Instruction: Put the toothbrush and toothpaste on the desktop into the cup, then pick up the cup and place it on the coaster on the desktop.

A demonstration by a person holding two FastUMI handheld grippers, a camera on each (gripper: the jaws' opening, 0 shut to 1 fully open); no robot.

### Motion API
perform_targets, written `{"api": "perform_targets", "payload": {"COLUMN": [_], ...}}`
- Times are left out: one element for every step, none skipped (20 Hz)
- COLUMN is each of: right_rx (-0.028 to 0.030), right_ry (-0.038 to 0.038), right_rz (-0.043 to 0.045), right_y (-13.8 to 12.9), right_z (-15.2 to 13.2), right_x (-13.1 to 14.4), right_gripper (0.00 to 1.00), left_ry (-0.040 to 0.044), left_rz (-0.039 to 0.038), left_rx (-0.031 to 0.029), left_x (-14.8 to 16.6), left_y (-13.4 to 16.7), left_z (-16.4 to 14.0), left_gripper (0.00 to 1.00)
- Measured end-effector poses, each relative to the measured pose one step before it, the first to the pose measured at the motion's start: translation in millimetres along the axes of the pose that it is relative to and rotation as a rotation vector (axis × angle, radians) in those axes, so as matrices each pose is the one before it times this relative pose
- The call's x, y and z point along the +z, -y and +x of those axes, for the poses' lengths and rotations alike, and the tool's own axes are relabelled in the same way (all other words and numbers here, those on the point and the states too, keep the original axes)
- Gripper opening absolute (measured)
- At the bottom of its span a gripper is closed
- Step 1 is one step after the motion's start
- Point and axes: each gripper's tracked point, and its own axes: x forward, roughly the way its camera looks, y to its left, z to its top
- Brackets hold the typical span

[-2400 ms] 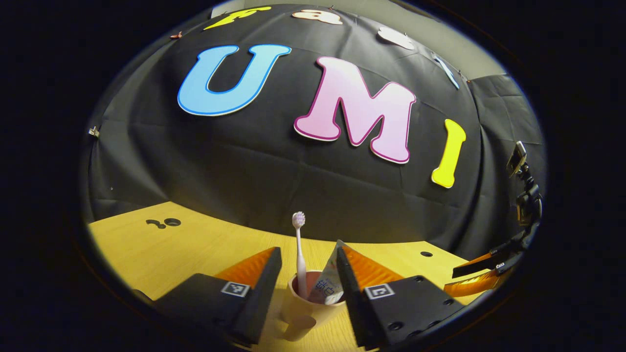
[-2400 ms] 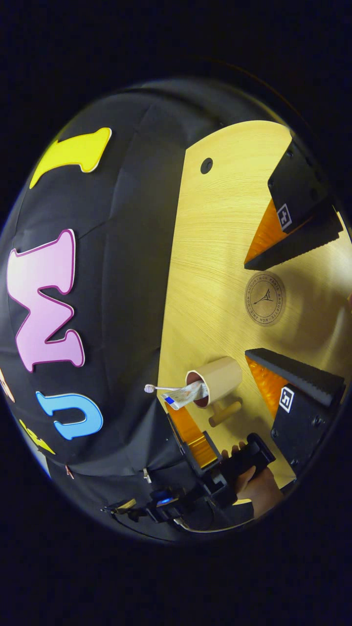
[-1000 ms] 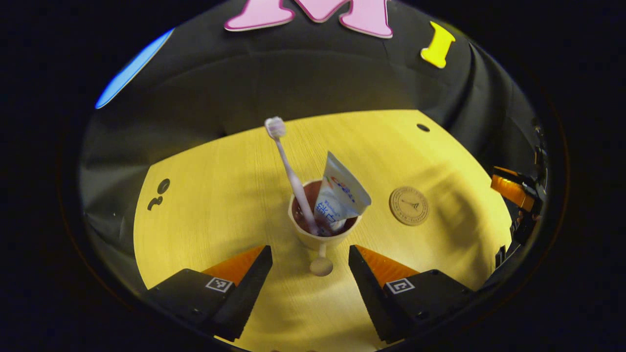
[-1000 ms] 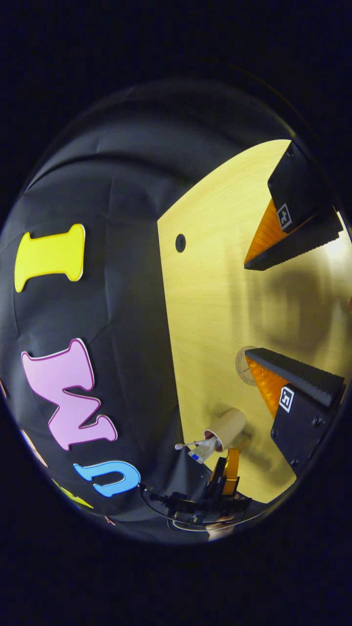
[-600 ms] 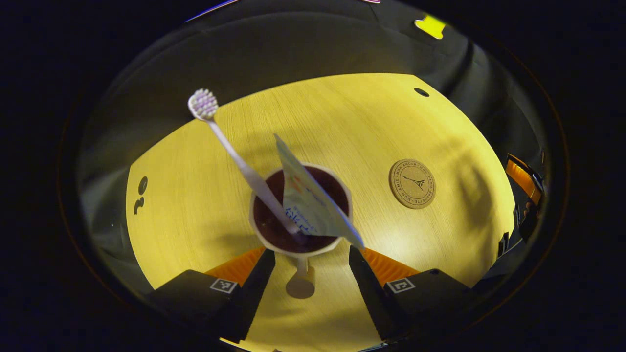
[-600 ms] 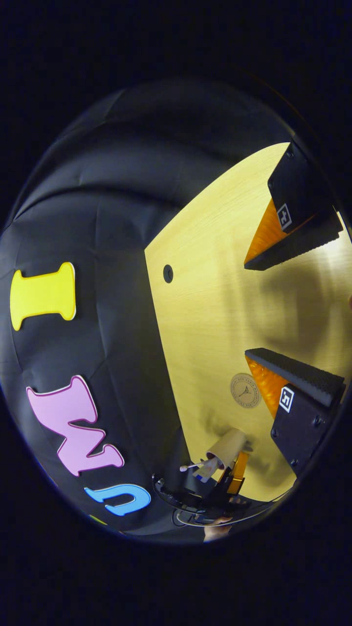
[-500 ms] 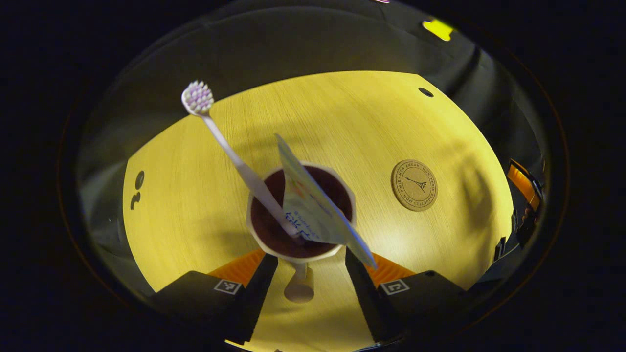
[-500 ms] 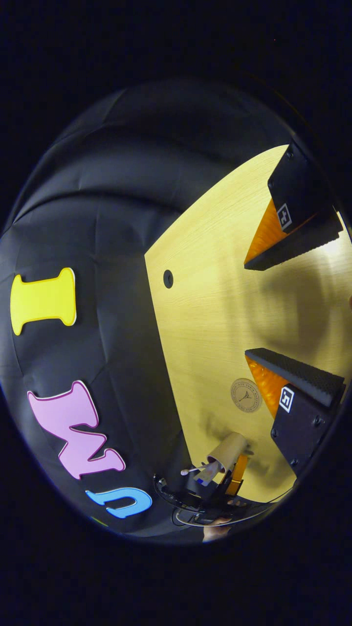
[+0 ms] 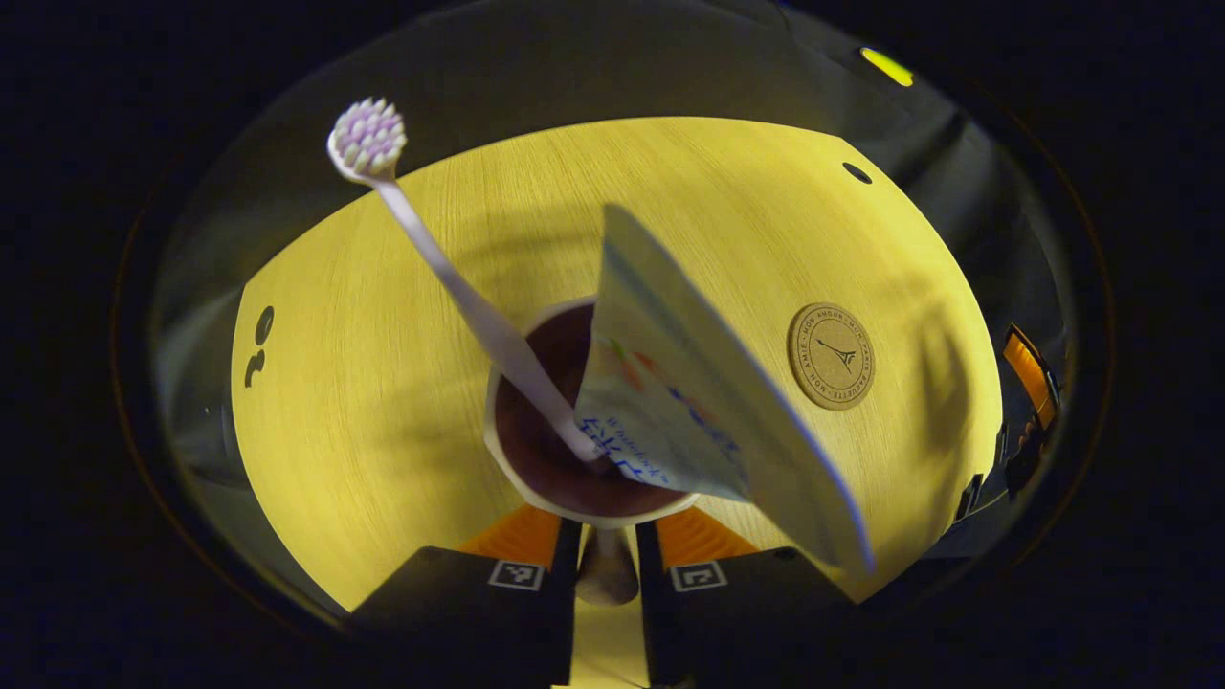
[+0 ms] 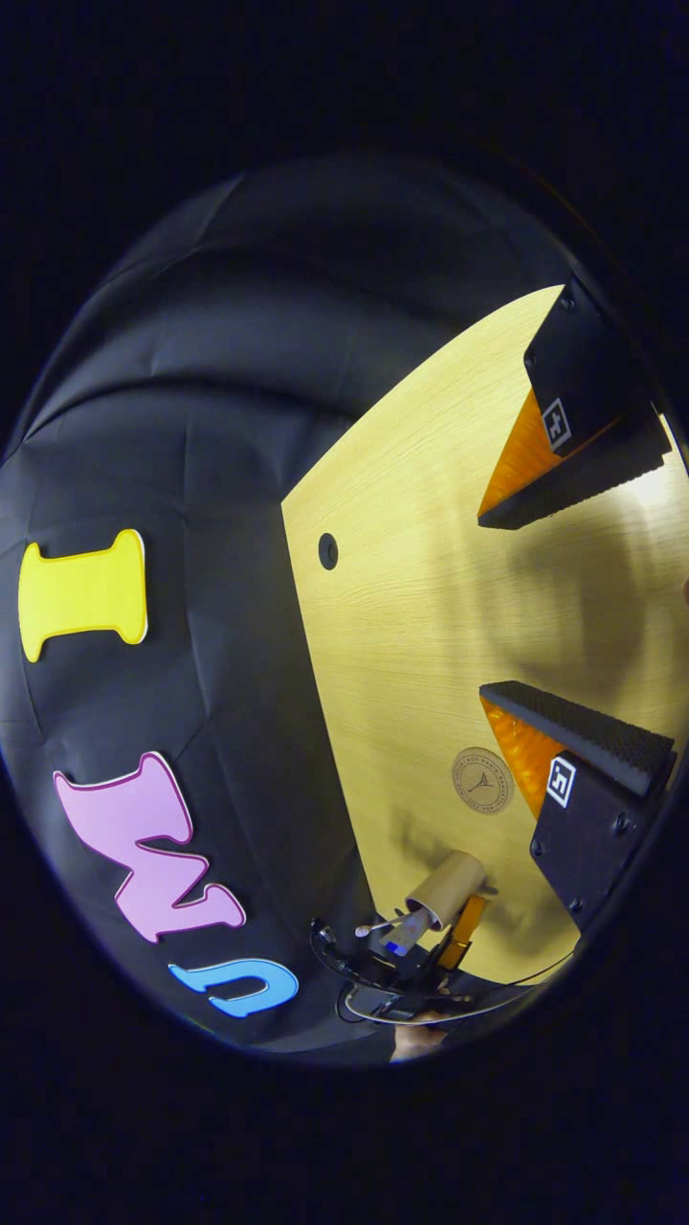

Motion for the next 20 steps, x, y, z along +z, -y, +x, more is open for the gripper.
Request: {"api": "perform_targets", "payload": {"right_rx": [0.00329, 0.00153, 0.00202, 0.00276, 0.00076, 0.0007, 0.00168, -0.00039, -0.00112, -0.00163, -0.00101, -0.00162, -0.00293, -0.00397, -0.00427, -0.00473, -0.00616, -0.00709, -0.00646, -0.00584], "right_ry": [0.00011, 0.00064, -0.00096, -0.00183, -0.00114, 0.00132, 0.00294, 0.00322, 0.00259, 0.00319, 0.00372, 0.00474, 0.00443, 0.00303, 0.00291, 0.00357, 0.00513, 0.00542, 0.00404, 0.00262], "right_rz": [-0.00235, -0.00204, -0.00227, -0.00076, -0.0012, -0.00121, -0.0008, 0.00015, -0.00019, -0.00001, 0.00084, 0.00039, 0.00006, 0.00009, 0.00158, 0.0027, 0.00199, 0.00045, 0.00076, 0.00272], "right_y": [-0.45, -0.53, -0.39, -0.41, -0.12, 0.15, -0.37, 0.31, 0.21, 0.55, 0.66, 2.25, 3.0, 2.44, 2.47, 3.21, 3.24, 3.86, 3.69, 4.19], "right_z": [-0.22, -0.26, -0.74, -0.44, -0.43, -0.34, -1.11, -0.79, -0.18, -0.74, -1.84, -2.13, -2.98, -2.13, -2.08, -2.67, -2.71, -2.93, -2.5, -3.29], "right_x": [0.0, 0.33, 0.36, -0.31, -0.05, 0.94, 1.07, 1.1, 0.53, 0.88, 0.43, 1.29, 0.57, 1.0, 0.39, 0.5, 1.0, 1.68, 0.45, 0.36], "right_gripper": [0.98, 0.98, 0.98, 0.98, 0.98, 0.98, 0.98, 0.98, 0.98, 0.98, 0.98, 0.98, 0.98, 0.98, 0.98, 0.98, 0.98, 0.98, 0.98, 0.98], "left_ry": [-0.00069, -0.0011, 0.00184, 0.00057, 0.00216, 0.00053, 0.00079, -0.00162, 0.00094, 0.00427, 0.00794, 0.00465, 0.00172, 0.00427, 0.00298, 0.00587, 0.00546, 0.00368, 0.00477, 0.00363], "left_rz": [0.00668, 0.00625, 0.00148, -0.00169, 0.00159, 0.00174, 0.0001, 0.00257, 0.00728, 0.01132, 0.01431, 0.01959, 0.02155, 0.02128, 0.01974, 0.01476, 0.01388, 0.01366, 0.01763, 0.01964], "left_rx": [-0.00304, -0.00276, -0.00248, -0.00104, 0.00039, -0.00022, 0.00061, -0.00068, 0.00317, 0.00598, 0.00423, 0.00614, 0.00478, -0.00091, -0.0038, -0.00559, -0.00879, -0.00827, -0.00697, -0.00715], "left_x": [-0.71, 0.55, 0.39, 0.23, 0.21, -0.41, 0.7, 0.36, 0.83, 2.05, 3.53, 2.13, 2.75, 2.82, 3.69, 4.97, 5.35, 4.41, 5.05, 5.15], "left_y": [-0.11, -0.7, 0.03, 0.2, 0.23, -0.1, 0.57, 0.36, 0.33, 0.38, 2.19, 2.99, 3.74, 4.73, 5.83, 5.76, 8.1, 8.11, 7.88, 7.48], "left_z": [-0.08, -0.93, -1.13, -0.06, -0.03, -0.03, -0.38, -2.01, -2.69, -1.38, -2.32, -2.37, -1.81, -2.82, -3.8, -2.9, -1.34, -0.36, -1.63, -0.16], "left_gripper": [0.32, 0.36, 0.27, 0.35, 0.29, 0.28, 0.27, 0.27, 0.27, 0.26, 0.26, 0.26, 0.26, 0.26, 0.26, 0.26, 0.26, 0.31, 0.31, 0.27]}}
